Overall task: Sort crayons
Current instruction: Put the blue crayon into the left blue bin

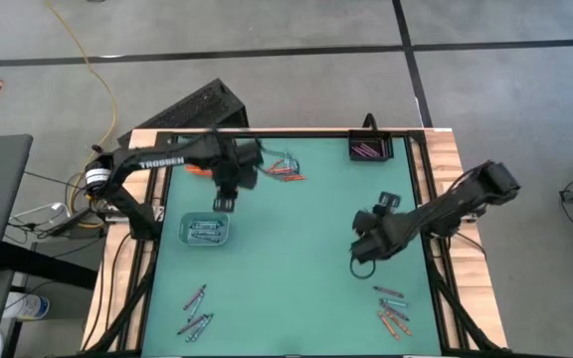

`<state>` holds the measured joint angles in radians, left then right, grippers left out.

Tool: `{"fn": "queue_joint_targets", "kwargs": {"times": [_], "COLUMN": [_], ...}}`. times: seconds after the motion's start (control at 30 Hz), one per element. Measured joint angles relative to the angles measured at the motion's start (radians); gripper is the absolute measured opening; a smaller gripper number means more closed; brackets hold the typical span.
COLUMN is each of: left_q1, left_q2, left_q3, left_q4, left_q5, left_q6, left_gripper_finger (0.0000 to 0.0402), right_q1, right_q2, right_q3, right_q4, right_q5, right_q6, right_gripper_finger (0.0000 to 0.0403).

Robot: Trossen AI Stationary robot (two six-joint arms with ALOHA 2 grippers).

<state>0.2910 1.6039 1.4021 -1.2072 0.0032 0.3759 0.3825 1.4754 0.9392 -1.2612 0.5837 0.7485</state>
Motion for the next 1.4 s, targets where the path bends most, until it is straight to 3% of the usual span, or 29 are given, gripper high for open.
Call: {"fn": "queue_joint_targets", "kwargs": {"times": [0.23, 0.43, 0.93, 1.4], "left_q1": [-0.259, -0.441, -0.7, -0.747], "left_q2": [0.0, 0.0, 0.0, 0.0], "left_q3": [0.0, 0.0, 0.0, 0.0], "left_q4": [0.04, 0.122, 0.356, 0.357], "left_q5": [0.0, -0.001, -0.041, -0.097], "left_q6": [-0.126, -0.238, -0.325, -0.336], "left_gripper_finger": [0.0123, 0.0123, 0.0123, 0.0123], "right_q1": [-0.115, -0.237, -0.388, -0.418], "right_q2": [-0.232, -0.297, -0.13, -0.001], "right_q3": [-0.161, -0.253, -0.261, -0.256], "right_q4": [0.161, 0.259, 0.412, 0.498], "right_q5": [-0.165, -0.293, -0.396, -0.476], "right_q6": [0.009, -0.015, -0.19, -0.264], "right_gripper_finger": [0.0141, 0.0136, 0.0136, 0.0115]}}
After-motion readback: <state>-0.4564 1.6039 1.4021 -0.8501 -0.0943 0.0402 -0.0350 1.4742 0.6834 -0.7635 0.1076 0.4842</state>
